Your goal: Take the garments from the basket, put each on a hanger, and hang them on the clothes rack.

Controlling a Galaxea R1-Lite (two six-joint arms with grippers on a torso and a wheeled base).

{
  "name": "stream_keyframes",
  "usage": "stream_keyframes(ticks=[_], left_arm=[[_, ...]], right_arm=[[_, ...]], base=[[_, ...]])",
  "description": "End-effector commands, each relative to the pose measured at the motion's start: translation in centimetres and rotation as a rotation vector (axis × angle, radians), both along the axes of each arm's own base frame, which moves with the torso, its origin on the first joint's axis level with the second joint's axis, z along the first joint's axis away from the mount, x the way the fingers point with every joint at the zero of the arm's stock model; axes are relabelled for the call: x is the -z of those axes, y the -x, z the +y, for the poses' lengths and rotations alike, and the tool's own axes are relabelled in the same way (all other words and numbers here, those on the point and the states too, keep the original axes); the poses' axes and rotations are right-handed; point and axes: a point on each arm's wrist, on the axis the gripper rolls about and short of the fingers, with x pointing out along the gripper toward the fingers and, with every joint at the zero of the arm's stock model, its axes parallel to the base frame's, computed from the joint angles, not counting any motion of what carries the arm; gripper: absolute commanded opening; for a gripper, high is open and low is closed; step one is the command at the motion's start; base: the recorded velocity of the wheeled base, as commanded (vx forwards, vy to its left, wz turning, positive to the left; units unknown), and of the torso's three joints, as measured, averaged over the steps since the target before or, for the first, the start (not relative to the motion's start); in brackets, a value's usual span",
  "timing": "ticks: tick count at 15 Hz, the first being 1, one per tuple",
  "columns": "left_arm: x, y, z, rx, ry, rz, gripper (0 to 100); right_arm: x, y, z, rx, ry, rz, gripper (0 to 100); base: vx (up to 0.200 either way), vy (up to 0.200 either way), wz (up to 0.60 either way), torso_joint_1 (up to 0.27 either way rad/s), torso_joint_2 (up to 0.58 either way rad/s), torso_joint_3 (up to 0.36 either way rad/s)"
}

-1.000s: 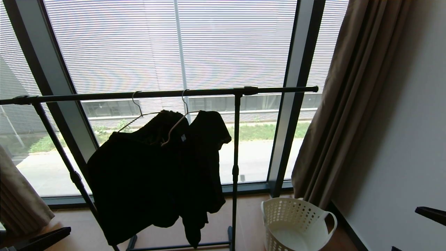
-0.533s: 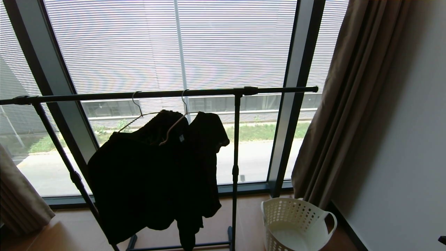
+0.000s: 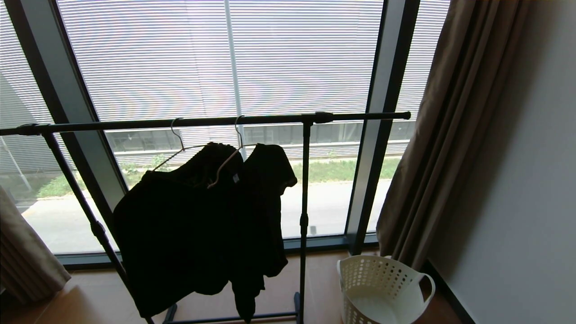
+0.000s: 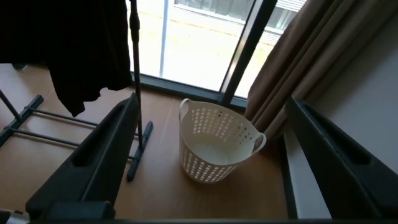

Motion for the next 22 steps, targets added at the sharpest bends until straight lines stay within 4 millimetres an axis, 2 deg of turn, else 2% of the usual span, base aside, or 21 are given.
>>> stream_keyframes(ticks=[1, 7, 12, 14, 19, 22], left_arm=[[0.1, 0.1, 0.0, -0.024, 0.003, -0.009, 100], [0.2, 0.8, 0.0, -0.123, 0.016, -0.096, 100], [0.3, 0.8, 0.2, -0.2, 0.013, -0.097, 100], [0.4, 0.7, 0.2, -0.305, -0.02, -0.093, 100], [0.6, 1.6, 0.1, -0.36, -0.001, -0.203, 100], [0.7, 1.5, 0.1, -0.372, -0.002, -0.201, 100]], right_arm=[[0.4, 0.3, 0.0, 0.047, -0.002, -0.035, 100], [0.5, 0.9, 0.2, 0.18, -0.022, -0.102, 100], [0.9, 0.8, 0.2, 0.194, -0.106, -0.088, 100], [0.9, 0.8, 0.2, 0.185, -0.105, -0.086, 100], [0.9, 0.8, 0.2, 0.185, -0.111, -0.088, 100], [0.9, 0.8, 0.2, 0.186, -0.113, -0.088, 100]], base=[[0.0, 0.0, 0.0, 0.0, 0.0, 0.0], [0.0, 0.0, 0.0, 0.0, 0.0, 0.0], [0.0, 0.0, 0.0, 0.0, 0.0, 0.0], [0.0, 0.0, 0.0, 0.0, 0.0, 0.0], [0.0, 0.0, 0.0, 0.0, 0.0, 0.0], [0.0, 0.0, 0.0, 0.0, 0.0, 0.0]])
